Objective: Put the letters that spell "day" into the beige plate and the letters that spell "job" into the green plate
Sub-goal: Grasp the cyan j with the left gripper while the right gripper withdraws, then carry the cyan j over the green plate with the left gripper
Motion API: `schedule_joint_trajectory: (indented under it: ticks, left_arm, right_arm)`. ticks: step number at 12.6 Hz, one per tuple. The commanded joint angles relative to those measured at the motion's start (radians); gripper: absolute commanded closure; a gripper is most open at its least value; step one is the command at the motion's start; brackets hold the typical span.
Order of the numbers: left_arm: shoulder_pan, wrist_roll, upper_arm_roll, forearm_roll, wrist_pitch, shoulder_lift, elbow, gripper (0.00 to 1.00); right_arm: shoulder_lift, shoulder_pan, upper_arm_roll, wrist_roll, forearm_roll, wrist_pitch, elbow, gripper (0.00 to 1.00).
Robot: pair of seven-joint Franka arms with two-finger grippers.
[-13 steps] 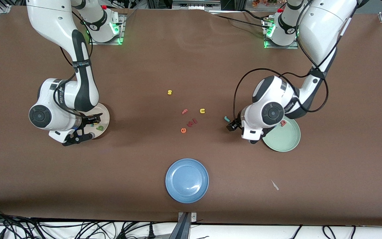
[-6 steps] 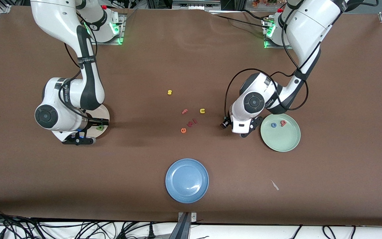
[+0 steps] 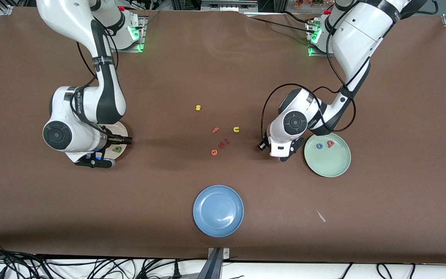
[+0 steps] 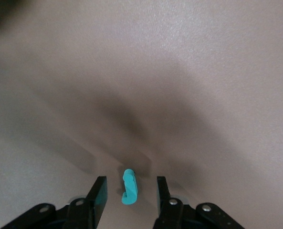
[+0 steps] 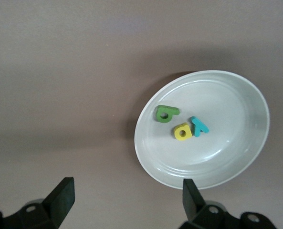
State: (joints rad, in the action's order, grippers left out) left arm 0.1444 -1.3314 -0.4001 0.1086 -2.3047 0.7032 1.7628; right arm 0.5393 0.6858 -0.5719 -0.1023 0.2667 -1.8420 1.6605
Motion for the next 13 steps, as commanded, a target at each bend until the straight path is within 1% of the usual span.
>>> schedule_joint_trajectory:
  ticks: [1, 2, 3, 4, 5, 7, 9, 10, 11, 13]
  left_arm:
    - [0.007, -0.025, 0.001, 0.031, -0.012, -0.002, 0.006, 0.66]
    - [0.011, -0.026, 0.001, 0.031, -0.012, -0.001, 0.006, 0.77]
    - [0.012, -0.028, 0.001, 0.031, -0.013, 0.001, 0.006, 0.79]
    - [0.012, -0.029, 0.001, 0.031, -0.013, 0.004, 0.006, 0.79]
    - [0.012, -0.029, 0.001, 0.031, -0.013, 0.009, 0.006, 0.79]
    - [0.017, -0.029, 0.004, 0.031, -0.015, 0.013, 0.006, 0.79]
    - [0.018, -0.029, 0.006, 0.031, -0.015, 0.015, 0.007, 0.79]
    - [0.018, -0.029, 0.006, 0.031, -0.015, 0.015, 0.007, 0.83]
    - [0.018, -0.029, 0.006, 0.031, -0.015, 0.015, 0.006, 0.98]
    - [0.018, -0.028, 0.006, 0.031, -0.015, 0.013, 0.006, 1.0]
  right_arm:
    - [-0.169, -0.151, 0.183, -0.072, -0.154, 0.018, 0.063, 0.0]
    - [-0.247, -0.257, 0.293, -0.065, -0.238, 0.009, 0.108, 0.0]
    - [-0.315, -0.332, 0.39, -0.072, -0.307, 0.004, 0.145, 0.0]
    - [-0.362, -0.386, 0.455, -0.071, -0.323, -0.002, 0.162, 0.0]
    - [-0.402, -0.422, 0.477, -0.071, -0.325, 0.004, 0.165, 0.0]
    - [-0.49, -0.492, 0.48, -0.086, -0.317, -0.003, 0.163, 0.0]
    - [-0.544, -0.522, 0.48, -0.082, -0.305, 0.02, 0.15, 0.0]
    - [-0.55, -0.523, 0.48, -0.08, -0.311, 0.05, 0.133, 0.0]
    - [-0.55, -0.523, 0.483, -0.08, -0.31, 0.087, 0.095, 0.0]
    - [-0.553, -0.526, 0.487, -0.079, -0.304, 0.128, 0.027, 0.0]
